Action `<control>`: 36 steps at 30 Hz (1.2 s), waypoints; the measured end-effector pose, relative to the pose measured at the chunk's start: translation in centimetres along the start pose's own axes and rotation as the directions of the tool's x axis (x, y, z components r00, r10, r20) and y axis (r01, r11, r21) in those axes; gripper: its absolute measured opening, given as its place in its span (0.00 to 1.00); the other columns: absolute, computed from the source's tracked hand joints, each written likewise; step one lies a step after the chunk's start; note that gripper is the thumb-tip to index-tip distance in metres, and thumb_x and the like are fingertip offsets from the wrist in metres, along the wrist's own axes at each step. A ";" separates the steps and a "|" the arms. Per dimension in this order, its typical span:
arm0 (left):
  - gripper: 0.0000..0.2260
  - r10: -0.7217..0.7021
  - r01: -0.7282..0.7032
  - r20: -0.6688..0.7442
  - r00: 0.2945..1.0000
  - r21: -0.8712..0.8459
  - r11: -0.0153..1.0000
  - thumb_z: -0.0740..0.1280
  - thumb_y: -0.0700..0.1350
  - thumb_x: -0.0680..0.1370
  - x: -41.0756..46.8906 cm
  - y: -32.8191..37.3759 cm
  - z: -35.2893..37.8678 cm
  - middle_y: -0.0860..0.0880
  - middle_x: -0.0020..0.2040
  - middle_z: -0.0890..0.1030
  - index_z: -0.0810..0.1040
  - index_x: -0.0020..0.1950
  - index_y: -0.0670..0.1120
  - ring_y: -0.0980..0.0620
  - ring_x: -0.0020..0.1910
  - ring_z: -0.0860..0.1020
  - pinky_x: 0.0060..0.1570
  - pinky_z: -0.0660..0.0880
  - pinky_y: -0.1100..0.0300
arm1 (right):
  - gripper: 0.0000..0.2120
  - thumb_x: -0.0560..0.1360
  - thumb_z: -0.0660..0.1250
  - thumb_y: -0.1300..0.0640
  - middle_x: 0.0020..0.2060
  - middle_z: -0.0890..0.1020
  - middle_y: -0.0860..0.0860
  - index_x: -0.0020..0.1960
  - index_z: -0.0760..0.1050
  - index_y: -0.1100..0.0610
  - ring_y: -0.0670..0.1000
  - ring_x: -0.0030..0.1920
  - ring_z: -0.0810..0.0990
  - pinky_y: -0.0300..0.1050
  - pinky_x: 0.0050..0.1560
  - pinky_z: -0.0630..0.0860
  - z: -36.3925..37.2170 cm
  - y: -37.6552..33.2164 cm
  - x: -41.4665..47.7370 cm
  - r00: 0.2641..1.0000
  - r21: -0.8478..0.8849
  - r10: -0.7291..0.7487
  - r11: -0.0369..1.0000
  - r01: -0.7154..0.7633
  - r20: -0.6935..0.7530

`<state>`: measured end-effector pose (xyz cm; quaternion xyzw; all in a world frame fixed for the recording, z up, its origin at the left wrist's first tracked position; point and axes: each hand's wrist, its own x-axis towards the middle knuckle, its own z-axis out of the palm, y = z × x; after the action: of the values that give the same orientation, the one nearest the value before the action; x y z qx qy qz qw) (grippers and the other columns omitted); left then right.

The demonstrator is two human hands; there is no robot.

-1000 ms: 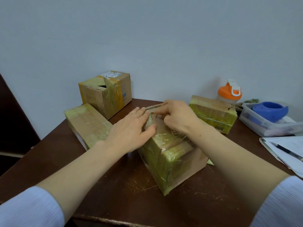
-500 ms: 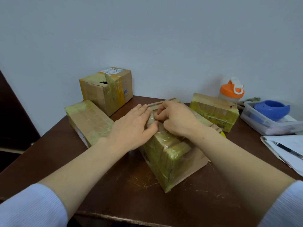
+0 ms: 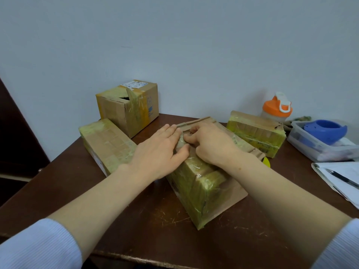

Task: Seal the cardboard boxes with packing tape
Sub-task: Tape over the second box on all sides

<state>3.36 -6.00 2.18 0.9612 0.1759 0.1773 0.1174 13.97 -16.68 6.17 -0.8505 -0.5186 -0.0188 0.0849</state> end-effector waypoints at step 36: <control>0.54 0.200 -0.268 0.390 0.899 0.128 0.955 0.41 0.81 0.58 -1.6 5.4 -1.0 0.54 0.77 0.36 0.37 0.77 0.52 0.60 0.74 0.34 0.70 0.29 0.57 | 0.30 0.74 0.68 0.46 0.71 0.68 0.49 0.73 0.65 0.51 0.52 0.72 0.62 0.49 0.71 0.56 5.2 15.9 -9.1 0.962 -0.115 0.241 0.967 -0.227 0.126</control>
<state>3.13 -11.35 4.14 0.9980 0.0482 -0.0118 0.0398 23.61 -30.91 -2.04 -0.9082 -0.4176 0.0247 0.0081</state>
